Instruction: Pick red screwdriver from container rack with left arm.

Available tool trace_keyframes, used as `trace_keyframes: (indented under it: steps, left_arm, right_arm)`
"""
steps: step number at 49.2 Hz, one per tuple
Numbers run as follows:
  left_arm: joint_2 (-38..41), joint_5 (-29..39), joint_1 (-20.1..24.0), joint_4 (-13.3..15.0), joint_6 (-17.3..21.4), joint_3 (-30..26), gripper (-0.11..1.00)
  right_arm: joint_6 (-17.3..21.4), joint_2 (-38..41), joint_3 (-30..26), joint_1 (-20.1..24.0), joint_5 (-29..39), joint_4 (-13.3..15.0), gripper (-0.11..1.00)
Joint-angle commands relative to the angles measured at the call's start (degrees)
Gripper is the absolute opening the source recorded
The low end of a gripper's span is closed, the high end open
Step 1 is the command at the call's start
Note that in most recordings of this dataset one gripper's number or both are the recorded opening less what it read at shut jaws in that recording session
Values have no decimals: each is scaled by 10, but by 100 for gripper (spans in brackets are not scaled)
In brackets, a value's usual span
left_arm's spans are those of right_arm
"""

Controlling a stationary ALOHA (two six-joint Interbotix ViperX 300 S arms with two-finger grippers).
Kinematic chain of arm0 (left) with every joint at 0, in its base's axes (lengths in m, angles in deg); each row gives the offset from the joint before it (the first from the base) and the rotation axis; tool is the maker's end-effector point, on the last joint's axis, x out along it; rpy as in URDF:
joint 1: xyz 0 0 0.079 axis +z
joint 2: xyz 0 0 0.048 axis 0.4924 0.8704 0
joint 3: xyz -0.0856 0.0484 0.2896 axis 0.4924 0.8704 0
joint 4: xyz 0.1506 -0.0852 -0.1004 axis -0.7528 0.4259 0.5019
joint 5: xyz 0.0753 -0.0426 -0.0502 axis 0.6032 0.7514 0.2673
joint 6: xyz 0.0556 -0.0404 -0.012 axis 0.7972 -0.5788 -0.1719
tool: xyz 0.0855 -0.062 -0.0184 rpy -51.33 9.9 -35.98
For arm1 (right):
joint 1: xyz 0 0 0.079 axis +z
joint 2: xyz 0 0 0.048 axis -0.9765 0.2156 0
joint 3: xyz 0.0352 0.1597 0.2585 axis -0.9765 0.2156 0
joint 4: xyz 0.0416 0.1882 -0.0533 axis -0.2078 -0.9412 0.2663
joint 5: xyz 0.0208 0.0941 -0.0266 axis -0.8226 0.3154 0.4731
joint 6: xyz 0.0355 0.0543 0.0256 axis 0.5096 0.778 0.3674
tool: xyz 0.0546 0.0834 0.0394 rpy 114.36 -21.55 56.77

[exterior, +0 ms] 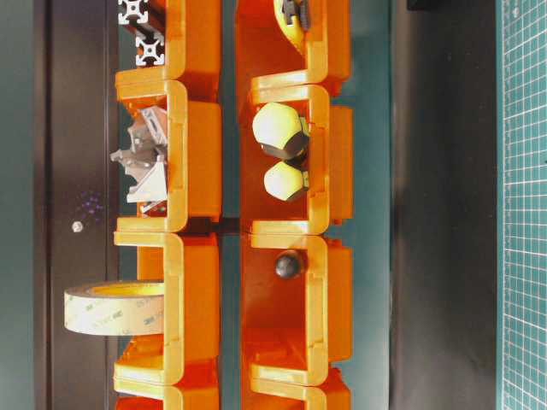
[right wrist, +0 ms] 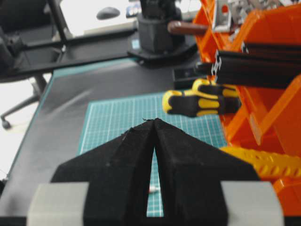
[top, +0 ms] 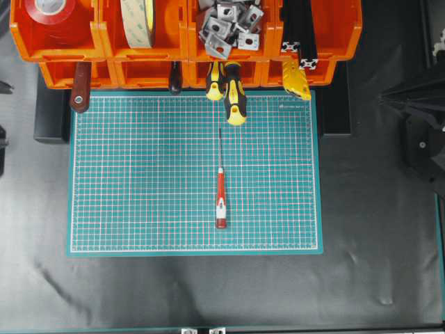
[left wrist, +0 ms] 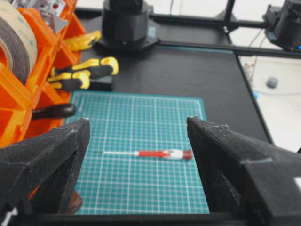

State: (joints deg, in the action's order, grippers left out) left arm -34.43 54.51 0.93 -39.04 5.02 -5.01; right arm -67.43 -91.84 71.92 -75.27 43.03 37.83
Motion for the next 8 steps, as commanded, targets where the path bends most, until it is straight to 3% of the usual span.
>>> trace_keyframes:
  steps: [1, 8]
  left_arm:
    - [15, 0, 4, -2, 0, -5, 80]
    - [18, -2, 4, -3, 0, -4, 79]
  right_arm:
    - [-1, 9, -11, -1, -20, 2, 0]
    - [-3, 14, -5, -1, -31, 2, 0]
